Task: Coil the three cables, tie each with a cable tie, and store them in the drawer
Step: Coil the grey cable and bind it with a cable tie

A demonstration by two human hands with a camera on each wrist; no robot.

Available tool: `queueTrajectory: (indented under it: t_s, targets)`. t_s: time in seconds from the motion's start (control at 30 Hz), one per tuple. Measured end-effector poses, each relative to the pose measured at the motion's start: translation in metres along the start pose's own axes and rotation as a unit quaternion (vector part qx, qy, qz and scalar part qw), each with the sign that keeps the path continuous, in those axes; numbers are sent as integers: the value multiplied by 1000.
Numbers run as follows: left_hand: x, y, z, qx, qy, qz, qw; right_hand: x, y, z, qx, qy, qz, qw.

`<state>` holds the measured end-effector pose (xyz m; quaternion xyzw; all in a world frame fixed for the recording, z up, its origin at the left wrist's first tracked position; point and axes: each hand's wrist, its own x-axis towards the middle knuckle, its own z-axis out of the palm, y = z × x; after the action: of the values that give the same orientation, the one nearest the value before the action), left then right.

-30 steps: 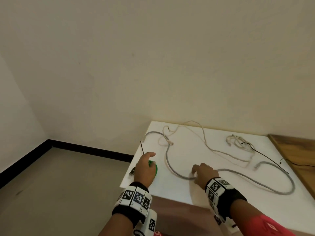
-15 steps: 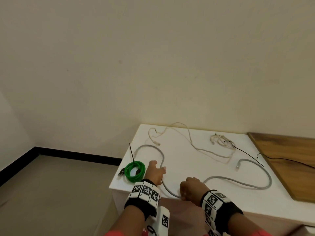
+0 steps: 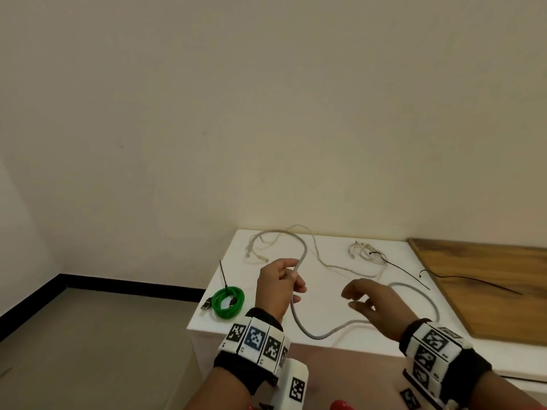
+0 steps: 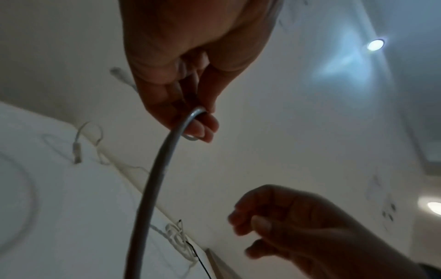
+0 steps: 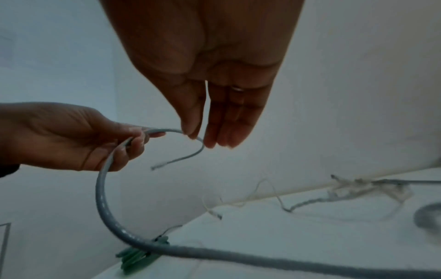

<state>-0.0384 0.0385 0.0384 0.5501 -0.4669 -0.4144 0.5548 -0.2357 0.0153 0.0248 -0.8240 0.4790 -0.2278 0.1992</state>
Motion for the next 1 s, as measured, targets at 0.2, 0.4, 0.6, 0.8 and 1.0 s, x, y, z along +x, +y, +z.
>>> queueTrajectory:
  t_s: [0.2,0.4,0.6,0.8,1.0]
  targets:
    - [-15,16,11,164,-19,140,976,-39,14,-38,-29,210,-80,974]
    - [-32,23,30,262,-60,250,930,-44,21,-50,-230,224,-129,938]
    - [-32,24,33,245,-19,277,929,-44,43,-57,-178,183,-14,967]
    - [-36,24,49,379,-88,312,867,-41,22,-70,-42,82,-46,995]
    - [-38,28,64,289,-63,323,899,-35,18,-68,176,113,-16,978]
